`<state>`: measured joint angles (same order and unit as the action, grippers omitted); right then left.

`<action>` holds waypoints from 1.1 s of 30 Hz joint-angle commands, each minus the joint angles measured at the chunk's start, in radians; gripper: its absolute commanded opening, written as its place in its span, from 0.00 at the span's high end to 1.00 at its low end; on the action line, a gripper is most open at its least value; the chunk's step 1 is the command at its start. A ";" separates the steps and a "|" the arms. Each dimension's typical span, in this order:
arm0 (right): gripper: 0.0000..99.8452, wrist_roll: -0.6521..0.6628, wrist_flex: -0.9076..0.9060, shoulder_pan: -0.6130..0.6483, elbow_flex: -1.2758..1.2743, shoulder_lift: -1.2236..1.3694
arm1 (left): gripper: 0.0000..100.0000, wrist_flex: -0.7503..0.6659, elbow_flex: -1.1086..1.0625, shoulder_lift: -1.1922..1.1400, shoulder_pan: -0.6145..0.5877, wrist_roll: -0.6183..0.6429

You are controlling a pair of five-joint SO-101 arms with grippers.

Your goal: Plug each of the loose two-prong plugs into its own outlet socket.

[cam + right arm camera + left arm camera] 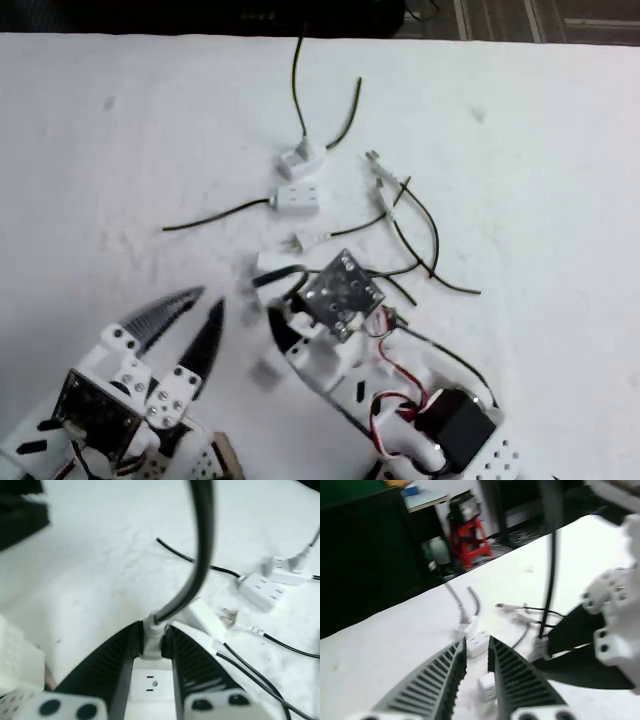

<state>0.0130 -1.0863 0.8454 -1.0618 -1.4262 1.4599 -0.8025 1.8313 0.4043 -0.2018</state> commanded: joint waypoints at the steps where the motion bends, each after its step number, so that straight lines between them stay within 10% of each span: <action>1: 0.98 -0.008 -0.036 -0.030 0.041 0.010 | 0.91 0.055 0.020 -0.007 -0.157 -0.009; 8: 0.98 -0.009 -0.010 -0.033 -0.104 0.008 | 0.91 0.187 0.020 -0.007 -0.255 -0.081; 21: 0.98 -0.049 0.036 -0.255 -0.132 0.002 | 0.91 0.008 -0.115 -0.054 -0.404 -0.262; 33: 0.98 -0.074 0.084 -0.470 -0.133 0.002 | 0.91 -0.265 -0.021 -0.796 -0.352 -0.284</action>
<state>-0.0545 -1.0326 0.4342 -1.2137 -1.4231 1.2697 -0.8945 1.2651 0.0084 -0.4718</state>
